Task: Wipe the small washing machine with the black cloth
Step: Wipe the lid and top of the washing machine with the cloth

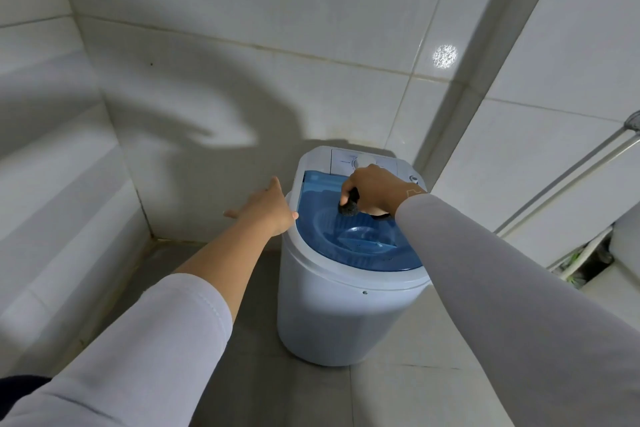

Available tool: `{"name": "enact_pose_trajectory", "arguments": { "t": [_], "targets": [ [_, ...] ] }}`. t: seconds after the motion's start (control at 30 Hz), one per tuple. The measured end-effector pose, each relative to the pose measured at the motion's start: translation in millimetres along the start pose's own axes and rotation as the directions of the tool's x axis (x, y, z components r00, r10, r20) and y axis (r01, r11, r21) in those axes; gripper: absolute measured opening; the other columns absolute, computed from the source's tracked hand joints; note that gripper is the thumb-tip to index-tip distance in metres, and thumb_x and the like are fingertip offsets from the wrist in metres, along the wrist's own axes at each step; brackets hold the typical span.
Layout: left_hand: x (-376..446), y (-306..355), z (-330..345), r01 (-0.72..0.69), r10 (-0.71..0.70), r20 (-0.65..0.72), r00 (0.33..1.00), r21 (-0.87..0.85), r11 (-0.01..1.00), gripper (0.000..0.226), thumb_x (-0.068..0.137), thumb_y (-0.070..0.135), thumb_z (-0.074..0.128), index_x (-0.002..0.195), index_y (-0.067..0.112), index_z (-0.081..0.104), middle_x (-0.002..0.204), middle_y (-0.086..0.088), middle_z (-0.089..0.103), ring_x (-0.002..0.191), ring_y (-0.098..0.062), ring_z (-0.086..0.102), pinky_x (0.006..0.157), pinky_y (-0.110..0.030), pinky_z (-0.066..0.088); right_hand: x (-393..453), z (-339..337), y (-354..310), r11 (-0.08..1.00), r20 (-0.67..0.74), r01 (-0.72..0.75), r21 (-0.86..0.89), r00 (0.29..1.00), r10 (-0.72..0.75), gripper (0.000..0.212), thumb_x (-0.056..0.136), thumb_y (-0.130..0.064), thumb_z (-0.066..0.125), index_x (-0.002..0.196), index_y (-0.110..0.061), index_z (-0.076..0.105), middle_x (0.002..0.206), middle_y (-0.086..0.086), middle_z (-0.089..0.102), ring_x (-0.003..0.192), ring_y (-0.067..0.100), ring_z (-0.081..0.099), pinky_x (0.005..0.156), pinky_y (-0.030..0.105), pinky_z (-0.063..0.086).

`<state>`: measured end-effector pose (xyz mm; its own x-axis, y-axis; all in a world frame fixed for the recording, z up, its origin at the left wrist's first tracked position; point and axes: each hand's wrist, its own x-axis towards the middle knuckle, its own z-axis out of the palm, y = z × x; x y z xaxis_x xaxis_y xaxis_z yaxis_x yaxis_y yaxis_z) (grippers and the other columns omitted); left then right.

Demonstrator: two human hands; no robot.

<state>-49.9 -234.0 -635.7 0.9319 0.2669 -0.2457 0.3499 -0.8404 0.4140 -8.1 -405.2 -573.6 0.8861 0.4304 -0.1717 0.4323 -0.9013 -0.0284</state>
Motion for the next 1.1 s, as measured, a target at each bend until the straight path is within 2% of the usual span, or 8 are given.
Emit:
{"name": "enact_pose_trajectory", "arguments": {
  "t": [0.17, 0.23, 0.57, 0.77, 0.93, 1.1],
  "targets": [
    [3, -7, -1, 0.022, -0.021, -0.005, 1.0, 0.001, 1.0, 0.082, 0.093, 0.041, 0.054, 0.153, 0.023, 0.001, 0.154, -0.011, 0.032, 0.14, -0.036, 0.033, 0.11, -0.067, 0.021, -2, 1, 2, 1.0, -0.014, -0.017, 0.016, 1.0, 0.017, 0.035, 0.083, 0.002, 0.053, 0.097, -0.025, 0.072, 0.108, 0.002, 0.065, 0.09, 0.02, 0.057, 0.08, 0.026, 0.047],
    [-1, 13, 7, -0.018, 0.018, 0.006, 1.0, 0.041, 0.999, 0.082, 0.093, 0.041, 0.054, 0.153, 0.023, 0.0, 0.155, -0.011, 0.031, 0.14, -0.036, 0.033, 0.111, -0.067, 0.021, -19, 4, 31, 0.997, -0.021, -0.057, 0.043, 0.998, 0.058, 0.033, 0.083, 0.0, 0.055, 0.097, -0.024, 0.072, 0.108, 0.002, 0.066, 0.09, 0.02, 0.058, 0.077, 0.025, 0.045],
    [10, -2, 3, -0.009, 0.009, -0.012, 1.0, 0.009, 1.0, 0.086, 0.091, 0.04, 0.057, 0.153, 0.021, 0.0, 0.156, -0.013, 0.029, 0.141, -0.036, 0.032, 0.112, -0.06, 0.026, -40, 6, 60, 0.987, -0.024, -0.14, 0.084, 0.99, 0.142, 0.028, 0.084, -0.002, 0.055, 0.098, -0.019, 0.071, 0.109, 0.005, 0.066, 0.086, 0.017, 0.05, 0.076, 0.023, 0.04],
    [9, 0, 4, 0.004, -0.004, -0.01, 1.0, 0.031, 1.0, 0.086, 0.091, 0.041, 0.056, 0.153, 0.022, -0.001, 0.156, -0.013, 0.029, 0.141, -0.037, 0.033, 0.113, -0.059, 0.027, -63, 7, 82, 0.976, -0.019, -0.185, 0.114, 0.982, 0.188, 0.025, 0.083, -0.008, 0.06, 0.104, -0.017, 0.071, 0.111, 0.006, 0.067, 0.102, 0.025, 0.059, 0.084, 0.026, 0.043],
    [8, 2, 4, 0.018, -0.018, -0.014, 1.0, 0.031, 0.999, 0.086, 0.091, 0.042, 0.057, 0.153, 0.023, 0.0, 0.156, -0.013, 0.031, 0.139, -0.037, 0.035, 0.112, -0.06, 0.028, -71, 12, 93, 0.967, -0.041, -0.209, 0.145, 0.975, 0.217, 0.027, 0.083, -0.008, 0.056, 0.104, -0.018, 0.071, 0.114, 0.006, 0.064, 0.105, 0.027, 0.057, 0.087, 0.027, 0.042],
    [8, 1, 5, 0.015, -0.015, -0.018, 1.0, 0.03, 0.999, 0.086, 0.091, 0.041, 0.056, 0.153, 0.022, 0.0, 0.154, -0.014, 0.033, 0.138, -0.038, 0.037, 0.111, -0.06, 0.029, -78, 19, 106, 0.949, -0.051, -0.254, 0.186, 0.962, 0.268, 0.034, 0.08, -0.001, 0.05, 0.094, -0.022, 0.071, 0.109, 0.007, 0.065, 0.098, 0.026, 0.057, 0.08, 0.026, 0.044]
  ]
}}
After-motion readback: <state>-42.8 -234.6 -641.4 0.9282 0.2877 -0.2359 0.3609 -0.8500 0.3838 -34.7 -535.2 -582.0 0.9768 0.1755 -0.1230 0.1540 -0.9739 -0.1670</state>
